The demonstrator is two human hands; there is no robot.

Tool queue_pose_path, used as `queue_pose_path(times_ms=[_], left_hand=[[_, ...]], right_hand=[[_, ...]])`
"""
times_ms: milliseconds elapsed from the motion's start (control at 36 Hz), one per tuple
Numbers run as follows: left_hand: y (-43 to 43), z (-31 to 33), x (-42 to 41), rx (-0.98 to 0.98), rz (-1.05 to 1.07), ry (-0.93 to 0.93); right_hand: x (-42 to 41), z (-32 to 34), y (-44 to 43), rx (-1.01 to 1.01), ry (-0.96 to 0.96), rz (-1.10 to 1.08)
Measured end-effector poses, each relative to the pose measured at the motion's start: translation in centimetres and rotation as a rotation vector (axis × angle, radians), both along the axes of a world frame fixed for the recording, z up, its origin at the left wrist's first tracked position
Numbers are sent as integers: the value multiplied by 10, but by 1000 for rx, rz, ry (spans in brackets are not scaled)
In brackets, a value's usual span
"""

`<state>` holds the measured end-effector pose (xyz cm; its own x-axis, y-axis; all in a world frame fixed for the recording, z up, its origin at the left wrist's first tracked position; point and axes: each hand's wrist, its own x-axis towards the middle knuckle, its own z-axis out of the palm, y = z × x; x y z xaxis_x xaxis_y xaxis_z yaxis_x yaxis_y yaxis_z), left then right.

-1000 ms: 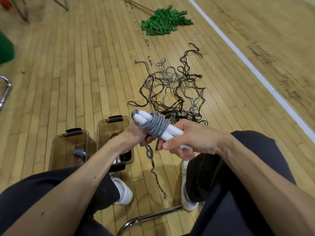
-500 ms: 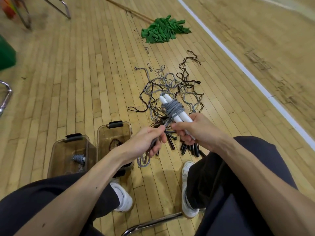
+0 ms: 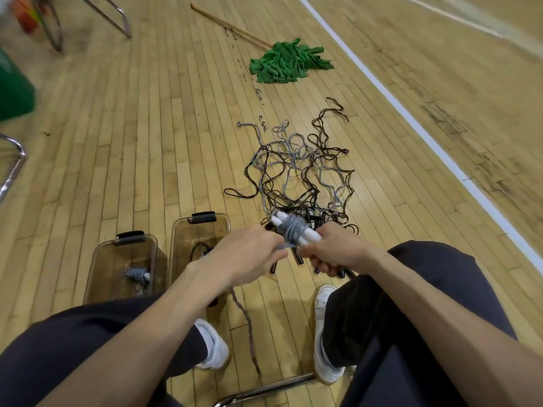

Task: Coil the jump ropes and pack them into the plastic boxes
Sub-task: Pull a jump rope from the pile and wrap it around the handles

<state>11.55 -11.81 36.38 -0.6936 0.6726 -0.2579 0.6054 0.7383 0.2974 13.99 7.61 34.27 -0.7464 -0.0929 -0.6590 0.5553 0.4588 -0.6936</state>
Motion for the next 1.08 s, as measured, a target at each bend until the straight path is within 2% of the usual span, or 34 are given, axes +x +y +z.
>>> queue_pose_path(times_ms=[139, 417, 528, 694, 833, 972, 1028, 1083], left_hand=[[-11, 7, -8, 11, -98, 86], [-17, 2, -8, 170, -56, -18], [-14, 2, -8, 217, 12, -168], [-5, 7, -5, 351, 49, -586], [0, 10, -6, 541, 85, -925], [2, 6, -9, 688, 208, -1090], [2, 3, -7, 748, 273, -1060], [1, -1, -2, 742, 432, -1073]], right_hand=[[1, 0, -10, 34, -156, 254], [9, 5, -18, 56, -301, 574], [12, 11, -12, -18, -326, 670], [20, 20, -5, -152, -387, 785], [22, 26, 0, -437, -383, 757], [19, 31, 2, -714, -206, 591], [18, 32, 2, -763, -150, 517], [16, 32, 4, -789, -123, 432]])
